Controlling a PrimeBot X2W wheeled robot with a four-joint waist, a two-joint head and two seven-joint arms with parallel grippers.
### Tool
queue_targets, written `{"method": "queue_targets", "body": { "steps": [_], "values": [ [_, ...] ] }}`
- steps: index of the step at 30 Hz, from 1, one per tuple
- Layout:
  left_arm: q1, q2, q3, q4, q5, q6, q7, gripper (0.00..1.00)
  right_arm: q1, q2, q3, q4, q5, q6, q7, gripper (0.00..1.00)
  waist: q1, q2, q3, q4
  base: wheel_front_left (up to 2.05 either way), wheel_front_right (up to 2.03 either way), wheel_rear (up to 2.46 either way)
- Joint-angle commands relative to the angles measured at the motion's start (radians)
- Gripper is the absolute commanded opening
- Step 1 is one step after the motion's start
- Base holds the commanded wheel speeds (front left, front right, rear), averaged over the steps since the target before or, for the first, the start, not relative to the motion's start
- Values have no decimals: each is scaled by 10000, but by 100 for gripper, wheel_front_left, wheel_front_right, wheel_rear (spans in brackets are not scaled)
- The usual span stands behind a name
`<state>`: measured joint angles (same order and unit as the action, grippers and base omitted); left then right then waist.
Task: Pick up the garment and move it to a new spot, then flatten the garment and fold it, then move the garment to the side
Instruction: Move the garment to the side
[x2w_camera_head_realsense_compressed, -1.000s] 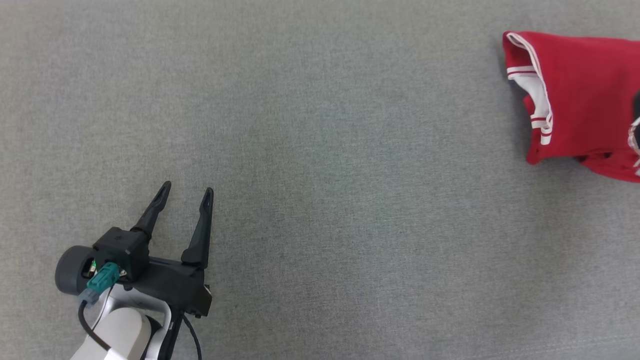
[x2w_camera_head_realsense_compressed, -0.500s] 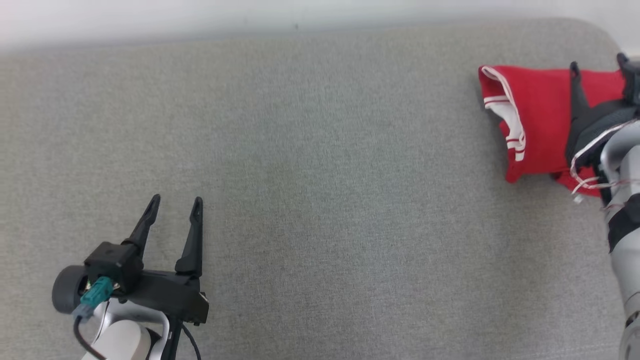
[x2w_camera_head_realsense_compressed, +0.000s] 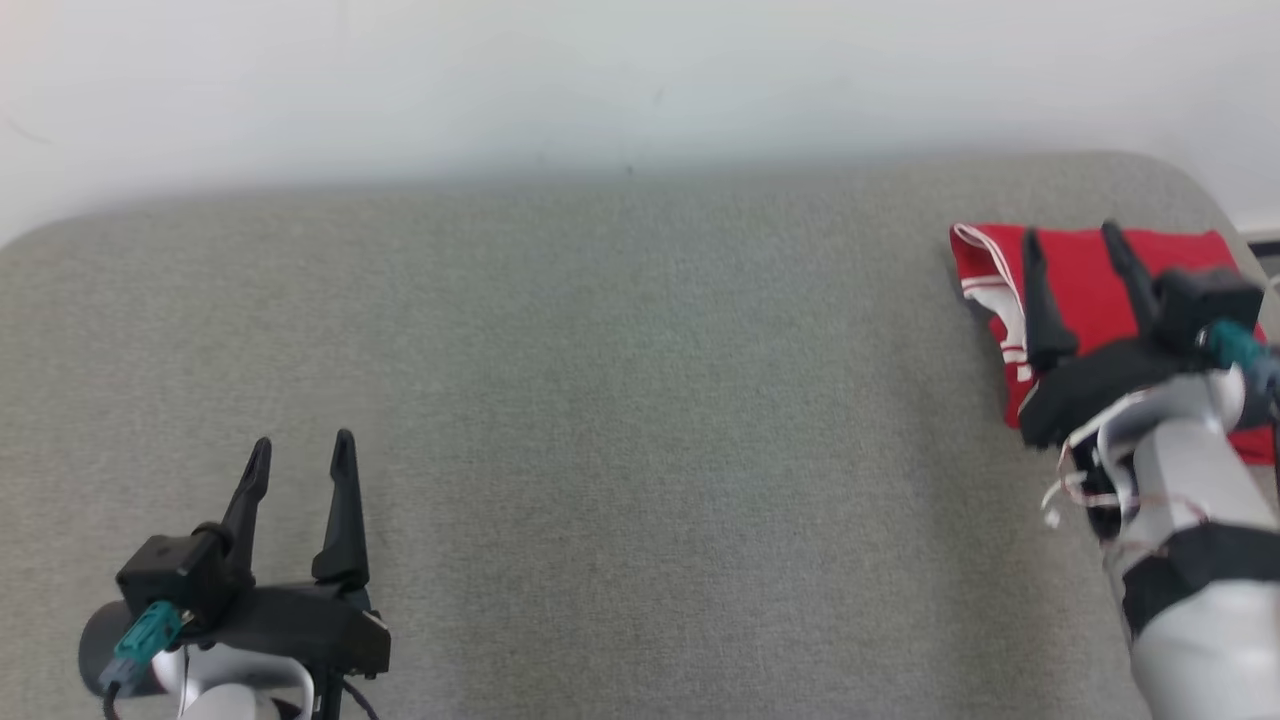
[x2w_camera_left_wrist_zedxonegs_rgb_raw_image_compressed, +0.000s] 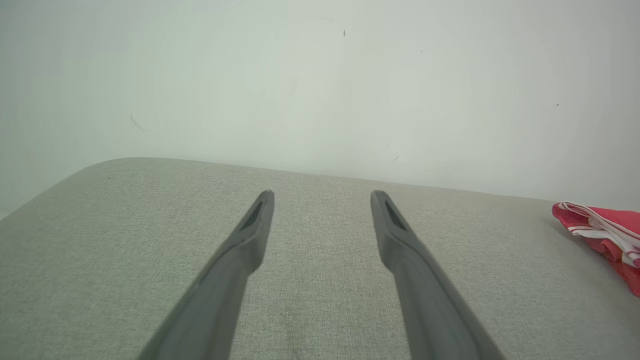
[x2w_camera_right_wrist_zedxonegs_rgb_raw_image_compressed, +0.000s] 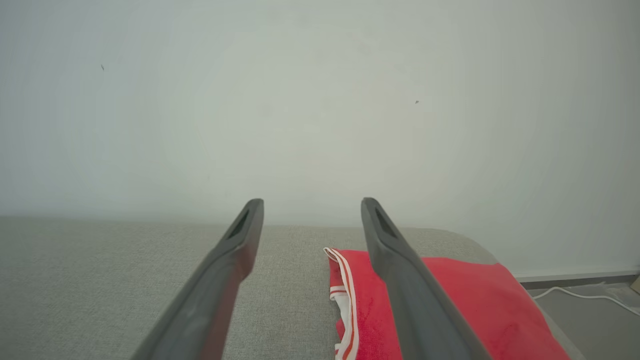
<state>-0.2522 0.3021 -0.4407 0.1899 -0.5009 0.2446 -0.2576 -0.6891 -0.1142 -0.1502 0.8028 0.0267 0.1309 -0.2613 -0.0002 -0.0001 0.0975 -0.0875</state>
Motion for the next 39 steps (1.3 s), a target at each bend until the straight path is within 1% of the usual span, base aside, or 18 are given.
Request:
{"method": "queue_targets", "body": {
  "steps": [1, 3, 5, 7, 12, 14, 15, 17, 21, 24, 25, 30, 39],
  "values": [
    [200, 25, 112, 3, -43, 5, -77, 100, 471, -55, 171, -330, 287, -6, -37, 100, 2, 1, -425, 285, 0, 0, 0],
    [344, 11, 168, 64, -107, 15, -63, 100, 976, -40, 289, -803, 749, -6, -38, 100, 2, 1, -588, 378, 0, 0, 0],
    [477, 43, 187, 173, -208, -1, -14, 100, 1490, -23, 62, -1199, 1010, -8, 65, 100, 2, 1, -753, 466, 0, 0, 0],
    [561, 80, 177, 294, -304, -22, 157, 100, 1974, 209, -178, -1584, 1282, -6, 326, 100, 2, 1, -915, 542, 0, 0, 0],
    [694, 104, 243, 429, -564, 84, 490, 100, 3046, 507, -581, -2802, 1180, -6, 909, 100, 2, 1, -1144, 715, 0, 0, 0],
    [715, 50, 345, 330, -646, 63, 357, 100, 3493, 584, -664, -3328, 1364, -6, 1080, 100, 2, 1, -1225, 789, 0, 0, 0],
    [827, -10, 416, 224, -605, 21, 217, 100, 3901, 610, -624, -3832, 1577, -6, 1218, 100, 2, 1, -1284, 839, 0, 0, 0],
    [938, -27, 494, 154, -574, -82, 75, 100, 4323, 629, -339, -4228, 1955, -6, 1259, 100, 2, 1, -1327, 866, 0, 0, 0],
    [1212, -190, 715, -33, -400, -373, -69, 100, 5005, 607, 152, -4879, 2559, -6, 1134, 100, 2, 1, -1347, 849, 0, 0, 0],
    [1399, -335, 1002, -306, -143, -696, -80, 100, 5395, 618, 468, -5210, 2676, -6, 927, 100, 2, 1, -1322, 823, 0, 0, 0],
    [1399, -335, 1002, -306, -143, -696, -80, 100, 5395, 618, 468, -5210, 2676, -6, 927, 100, 2, 1, -1322, 823, 0, 0, 0],
    [1853, -740, 1583, -747, 543, -1288, -88, 100, 5857, 615, 708, -5466, 2586, -6, 608, 100, 2, 1, -1242, 757, 0, 0, 0],
    [2475, -1335, 2504, -577, 1563, -2141, -90, 100, 6358, 616, 918, -5324, 2031, -6, 269, 100, 2, 1, -1103, 601, 0, 0, 0]
  ]
}}
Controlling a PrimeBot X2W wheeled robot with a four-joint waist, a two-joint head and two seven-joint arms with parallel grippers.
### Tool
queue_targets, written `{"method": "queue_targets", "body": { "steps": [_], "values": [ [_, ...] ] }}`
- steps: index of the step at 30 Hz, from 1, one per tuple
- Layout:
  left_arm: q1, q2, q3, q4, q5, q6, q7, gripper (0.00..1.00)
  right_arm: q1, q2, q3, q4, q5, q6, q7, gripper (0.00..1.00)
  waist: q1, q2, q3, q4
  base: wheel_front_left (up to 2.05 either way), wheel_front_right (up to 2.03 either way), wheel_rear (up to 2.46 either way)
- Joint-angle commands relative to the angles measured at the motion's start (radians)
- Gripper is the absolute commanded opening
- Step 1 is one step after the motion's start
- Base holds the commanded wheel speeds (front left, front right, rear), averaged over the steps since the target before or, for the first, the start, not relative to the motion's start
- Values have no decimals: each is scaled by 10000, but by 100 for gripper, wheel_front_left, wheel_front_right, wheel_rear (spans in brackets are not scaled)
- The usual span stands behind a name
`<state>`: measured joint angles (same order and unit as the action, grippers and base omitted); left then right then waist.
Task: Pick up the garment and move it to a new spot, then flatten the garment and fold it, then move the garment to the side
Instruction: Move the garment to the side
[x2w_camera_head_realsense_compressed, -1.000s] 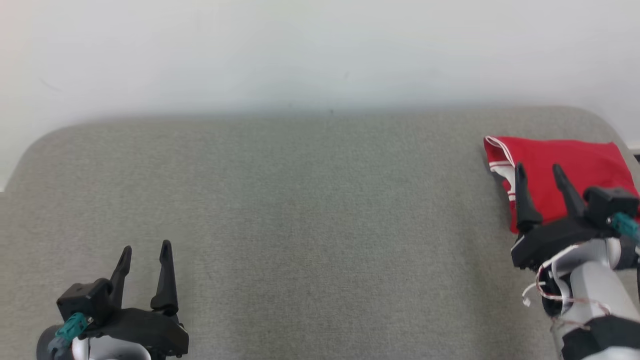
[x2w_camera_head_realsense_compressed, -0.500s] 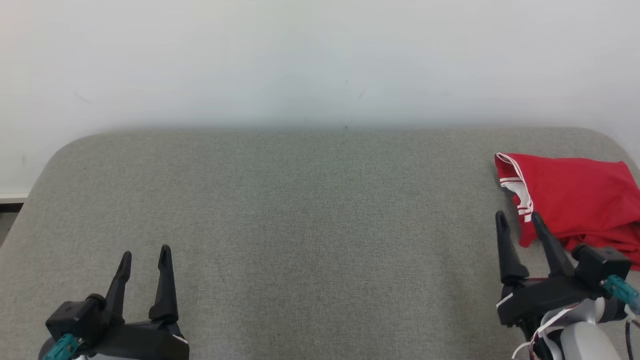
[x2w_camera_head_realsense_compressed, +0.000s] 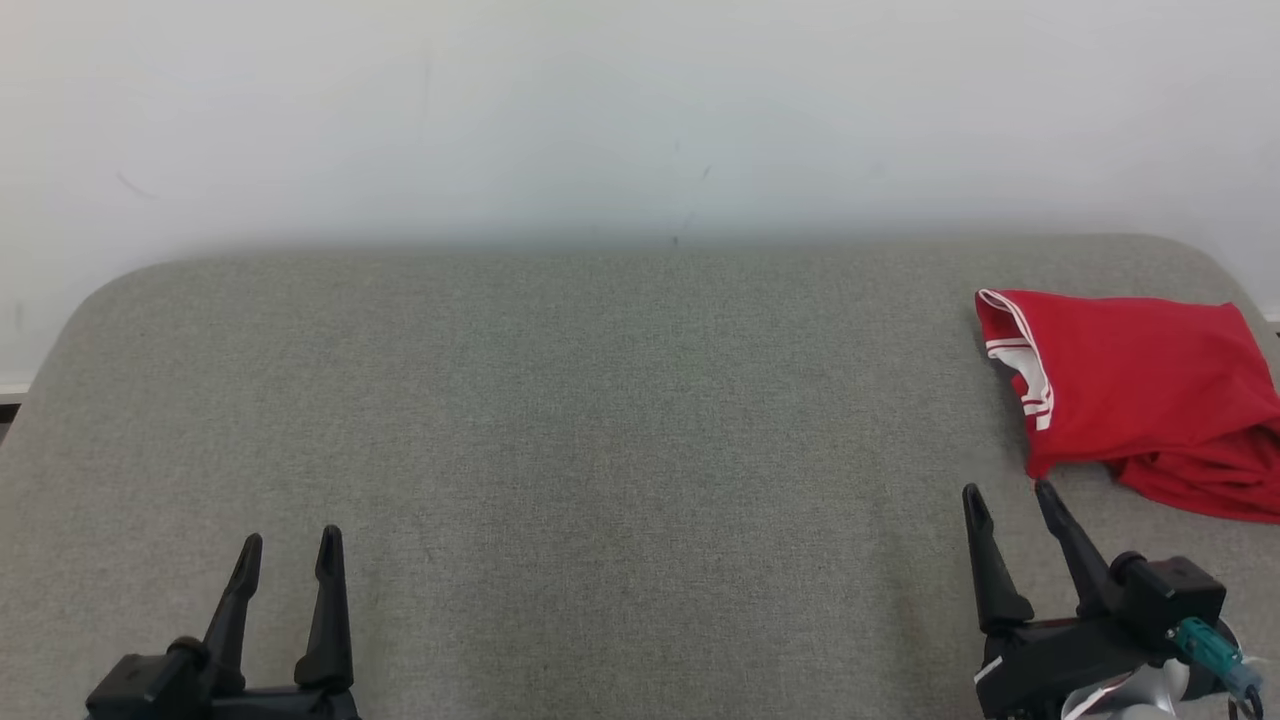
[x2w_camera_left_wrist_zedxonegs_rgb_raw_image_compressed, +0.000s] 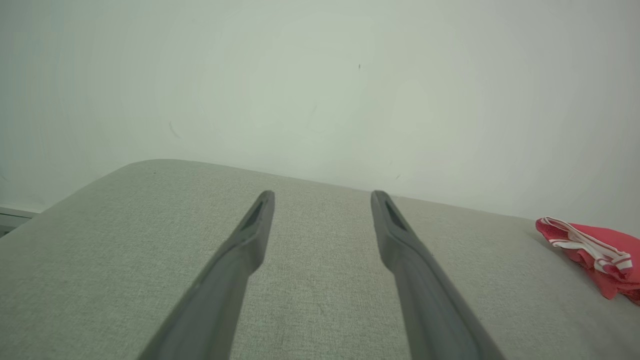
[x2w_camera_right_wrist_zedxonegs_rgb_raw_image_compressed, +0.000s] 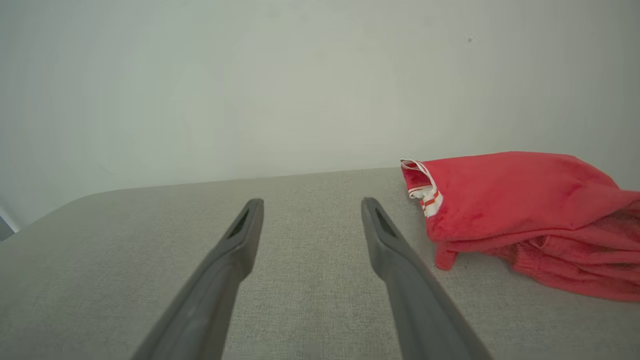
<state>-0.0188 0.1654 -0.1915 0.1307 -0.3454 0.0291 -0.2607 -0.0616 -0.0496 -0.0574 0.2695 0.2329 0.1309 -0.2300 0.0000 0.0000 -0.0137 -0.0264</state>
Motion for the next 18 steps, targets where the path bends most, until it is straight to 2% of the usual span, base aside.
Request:
{"method": "queue_targets", "body": {
  "steps": [1, 8, 18],
  "values": [
    [191, -28, 110, 57, 103, -86, -59, 100, 98, -30, 1, 27, -82, -6, -88, 100, 0, 0, 17, -18, 0, 0, 0],
    [380, -452, 706, 276, 627, -569, -60, 100, 227, -31, -14, 369, -482, -6, -171, 100, 0, 0, 43, -17, 0, 0, 0],
    [522, -770, 1196, 568, 1112, -999, -60, 100, 254, -29, -19, 573, -335, -6, -274, 100, 0, 0, -12, 11, 0, 0, 0]
  ]
}}
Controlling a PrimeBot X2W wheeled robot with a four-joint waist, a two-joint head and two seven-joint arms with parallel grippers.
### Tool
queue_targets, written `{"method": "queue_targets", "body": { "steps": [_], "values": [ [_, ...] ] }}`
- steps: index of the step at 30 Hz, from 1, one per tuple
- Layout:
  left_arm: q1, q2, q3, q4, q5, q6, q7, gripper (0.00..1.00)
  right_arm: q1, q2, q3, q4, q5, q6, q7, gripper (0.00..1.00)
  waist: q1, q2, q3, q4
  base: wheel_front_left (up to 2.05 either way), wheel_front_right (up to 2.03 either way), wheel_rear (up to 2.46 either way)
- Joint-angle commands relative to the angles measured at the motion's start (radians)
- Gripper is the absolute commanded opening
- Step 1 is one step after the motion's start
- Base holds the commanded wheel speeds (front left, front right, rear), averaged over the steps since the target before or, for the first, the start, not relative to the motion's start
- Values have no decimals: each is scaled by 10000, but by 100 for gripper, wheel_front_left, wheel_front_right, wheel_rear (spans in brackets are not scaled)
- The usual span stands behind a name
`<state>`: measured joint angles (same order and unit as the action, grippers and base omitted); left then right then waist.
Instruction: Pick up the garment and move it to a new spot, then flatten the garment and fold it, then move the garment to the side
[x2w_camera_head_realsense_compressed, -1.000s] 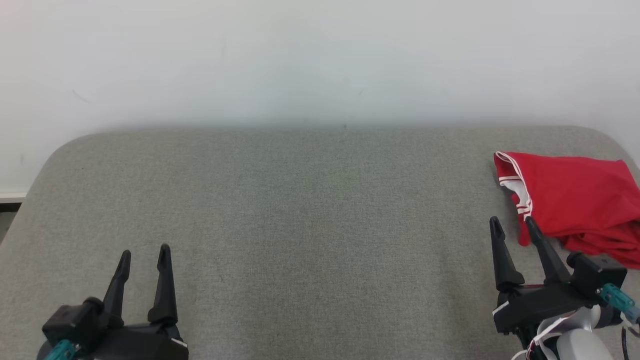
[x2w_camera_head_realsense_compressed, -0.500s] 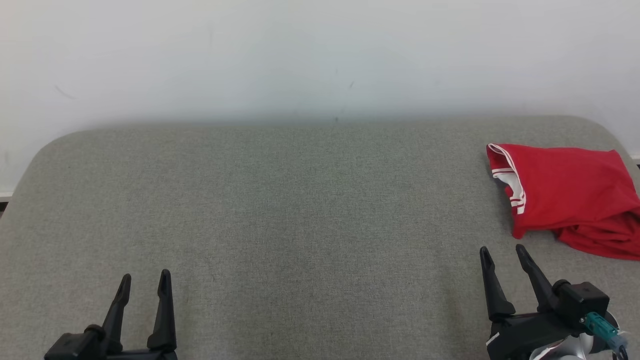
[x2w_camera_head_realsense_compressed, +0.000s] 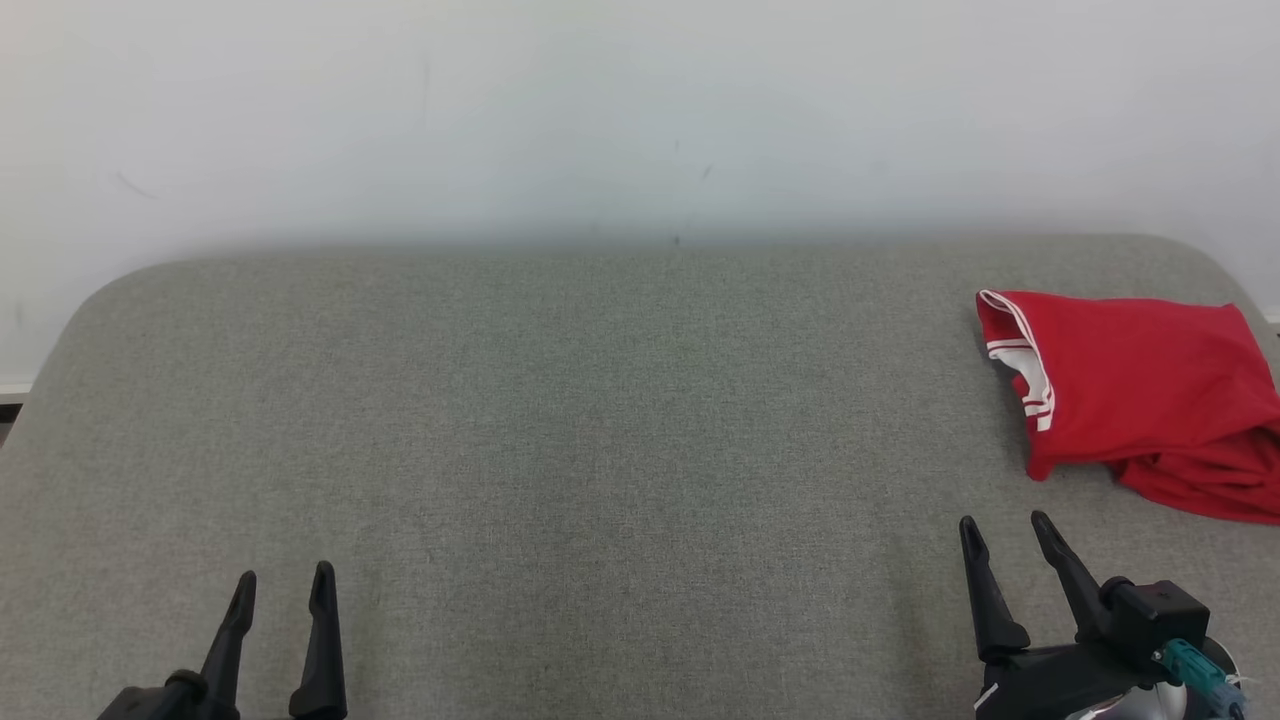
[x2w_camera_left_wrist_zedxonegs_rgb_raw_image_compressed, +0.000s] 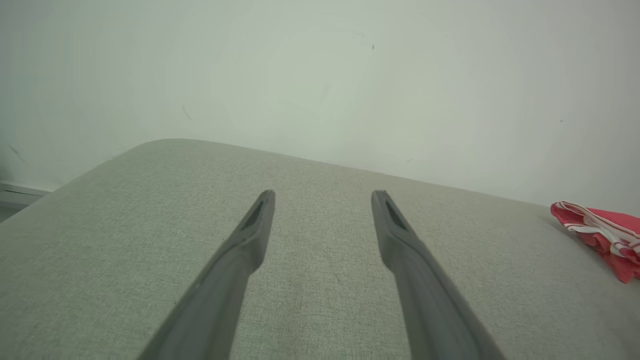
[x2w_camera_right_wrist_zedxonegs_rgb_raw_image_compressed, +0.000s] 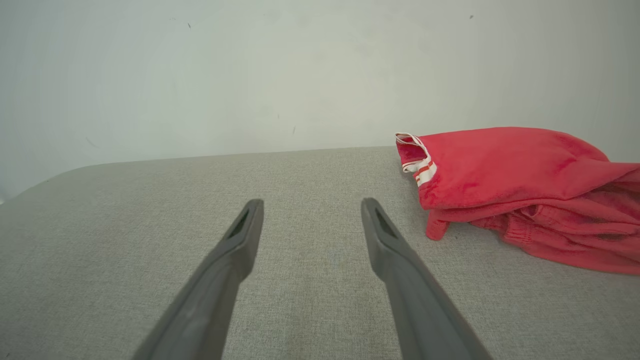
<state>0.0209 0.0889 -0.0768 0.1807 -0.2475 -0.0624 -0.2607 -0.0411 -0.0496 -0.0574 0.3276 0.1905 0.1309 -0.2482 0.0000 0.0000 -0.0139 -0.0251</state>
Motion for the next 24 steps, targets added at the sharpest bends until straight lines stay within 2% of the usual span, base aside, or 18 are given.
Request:
{"method": "queue_targets", "body": {
  "steps": [1, 10, 24],
  "values": [
    [120, -21, 77, 90, 175, -89, -60, 100, 49, -29, -14, -13, 129, -6, -86, 100, 0, 0, -13, -2, 0, 0, 0],
    [90, -166, 233, 270, 291, -316, -61, 100, 31, -29, 25, 52, 315, -6, -107, 100, 0, 0, 20, 2, 0, 0, 0],
    [-24, -275, 403, 487, 460, -443, -61, 100, 24, -29, 44, 68, 287, -6, -135, 100, 0, 0, 106, 11, 0, 0, 0]
  ]
}}
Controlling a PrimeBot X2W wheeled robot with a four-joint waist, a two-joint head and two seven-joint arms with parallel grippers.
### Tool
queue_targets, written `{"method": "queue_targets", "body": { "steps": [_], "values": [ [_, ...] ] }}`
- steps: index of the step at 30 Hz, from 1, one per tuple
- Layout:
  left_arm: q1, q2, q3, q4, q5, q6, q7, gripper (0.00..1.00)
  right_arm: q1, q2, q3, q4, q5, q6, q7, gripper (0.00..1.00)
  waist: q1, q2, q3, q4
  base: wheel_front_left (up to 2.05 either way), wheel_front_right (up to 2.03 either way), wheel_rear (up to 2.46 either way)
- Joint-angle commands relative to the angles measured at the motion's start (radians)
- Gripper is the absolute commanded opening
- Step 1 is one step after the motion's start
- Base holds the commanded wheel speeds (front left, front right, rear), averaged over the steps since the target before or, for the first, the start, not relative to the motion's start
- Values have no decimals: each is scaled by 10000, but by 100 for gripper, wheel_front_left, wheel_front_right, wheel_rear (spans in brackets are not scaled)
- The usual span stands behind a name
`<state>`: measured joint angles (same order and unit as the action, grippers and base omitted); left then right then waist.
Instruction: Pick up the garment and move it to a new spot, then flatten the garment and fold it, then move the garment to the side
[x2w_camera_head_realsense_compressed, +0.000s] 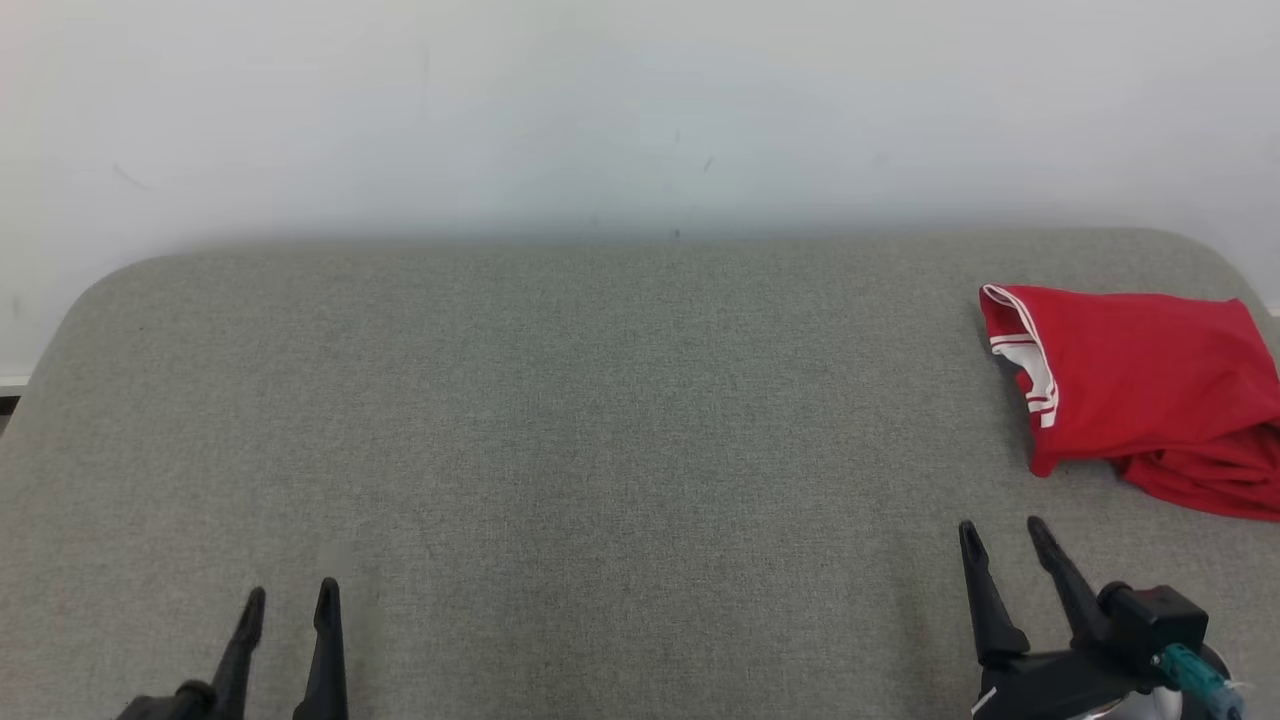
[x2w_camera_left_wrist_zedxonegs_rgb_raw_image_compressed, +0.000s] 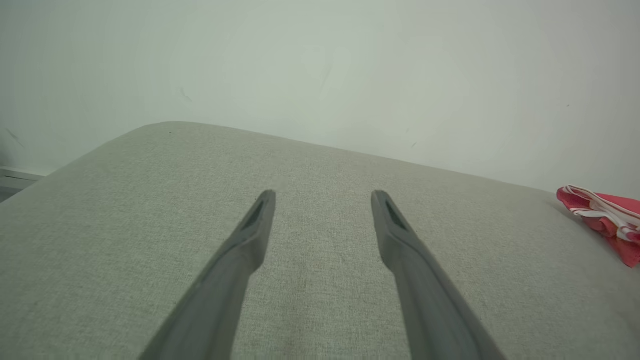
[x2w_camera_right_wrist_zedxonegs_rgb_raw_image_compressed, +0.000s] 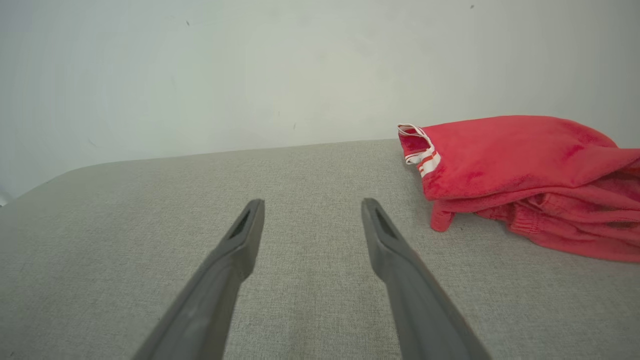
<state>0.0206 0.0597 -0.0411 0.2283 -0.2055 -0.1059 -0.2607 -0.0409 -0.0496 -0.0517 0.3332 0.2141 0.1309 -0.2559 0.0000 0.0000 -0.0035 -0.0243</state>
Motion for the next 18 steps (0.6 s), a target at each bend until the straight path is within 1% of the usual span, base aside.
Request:
{"method": "queue_targets", "body": {
  "steps": [1, 7, 18],
  "values": [
    [2, -10, 5, 29, -9, -1, 3, 0, 1, 6, -1, 26, 9, 0, 7, 0, 0, 0, 3, 2, 0, 0, 0],
    [171, -135, -14, 531, -221, -1, 94, 0, 297, 94, -10, 511, 184, 0, 83, 0, 0, 0, 5, 4, 0, 0, 0],
    [-38, -125, 257, 449, -2283, -40, 665, 0, 158, 75, -72, 271, 2252, 0, 600, 0, 0, 0, 14, 25, 0, 0, 0]
  ]
}}
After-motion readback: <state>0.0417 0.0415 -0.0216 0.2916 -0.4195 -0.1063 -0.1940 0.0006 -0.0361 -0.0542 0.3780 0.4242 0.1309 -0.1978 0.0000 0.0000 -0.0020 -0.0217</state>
